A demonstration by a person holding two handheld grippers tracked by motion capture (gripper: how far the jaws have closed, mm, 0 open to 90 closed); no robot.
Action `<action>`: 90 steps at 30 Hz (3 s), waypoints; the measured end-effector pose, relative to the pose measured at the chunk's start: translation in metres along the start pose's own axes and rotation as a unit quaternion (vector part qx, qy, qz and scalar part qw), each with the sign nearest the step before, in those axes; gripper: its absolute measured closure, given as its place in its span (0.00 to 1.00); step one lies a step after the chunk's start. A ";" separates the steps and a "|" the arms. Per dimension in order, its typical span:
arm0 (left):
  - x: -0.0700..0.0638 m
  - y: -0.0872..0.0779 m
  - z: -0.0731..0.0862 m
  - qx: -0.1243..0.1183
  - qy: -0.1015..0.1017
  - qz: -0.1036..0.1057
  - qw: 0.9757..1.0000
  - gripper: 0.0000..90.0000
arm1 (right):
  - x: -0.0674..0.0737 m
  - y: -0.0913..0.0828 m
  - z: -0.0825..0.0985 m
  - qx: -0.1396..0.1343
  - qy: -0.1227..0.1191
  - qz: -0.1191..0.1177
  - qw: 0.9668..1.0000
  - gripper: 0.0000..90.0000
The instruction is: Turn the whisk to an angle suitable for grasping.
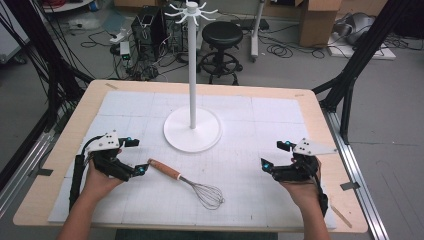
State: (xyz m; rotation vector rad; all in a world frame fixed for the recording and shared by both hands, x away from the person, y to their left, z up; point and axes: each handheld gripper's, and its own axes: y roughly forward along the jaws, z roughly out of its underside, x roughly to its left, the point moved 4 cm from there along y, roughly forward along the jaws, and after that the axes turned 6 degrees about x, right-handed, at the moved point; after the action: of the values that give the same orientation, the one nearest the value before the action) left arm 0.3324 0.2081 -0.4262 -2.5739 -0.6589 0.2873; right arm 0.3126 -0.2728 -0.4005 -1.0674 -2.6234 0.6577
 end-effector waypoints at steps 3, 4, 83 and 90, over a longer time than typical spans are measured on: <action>0.001 0.001 0.000 -0.001 -0.002 0.000 1.000 0.03 | -0.002 0.001 0.000 -0.001 0.001 0.000 1.000 0.12; 0.001 0.001 0.001 0.001 0.000 0.002 1.000 0.03 | -0.001 0.001 0.000 0.003 0.001 0.000 1.000 0.12; -0.033 0.084 0.002 0.202 0.132 0.064 0.968 0.50 | -0.002 0.005 0.011 0.020 0.008 0.001 1.000 0.12; -0.037 0.082 0.001 0.209 0.131 0.081 0.966 0.66 | -0.002 0.003 0.010 0.017 0.010 0.003 1.000 0.12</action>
State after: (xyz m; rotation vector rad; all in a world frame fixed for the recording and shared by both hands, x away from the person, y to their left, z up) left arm 0.3331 0.1269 -0.4641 -2.2050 -0.2566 0.1173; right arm 0.3118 -0.2759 -0.4109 -1.0676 -2.5827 0.6869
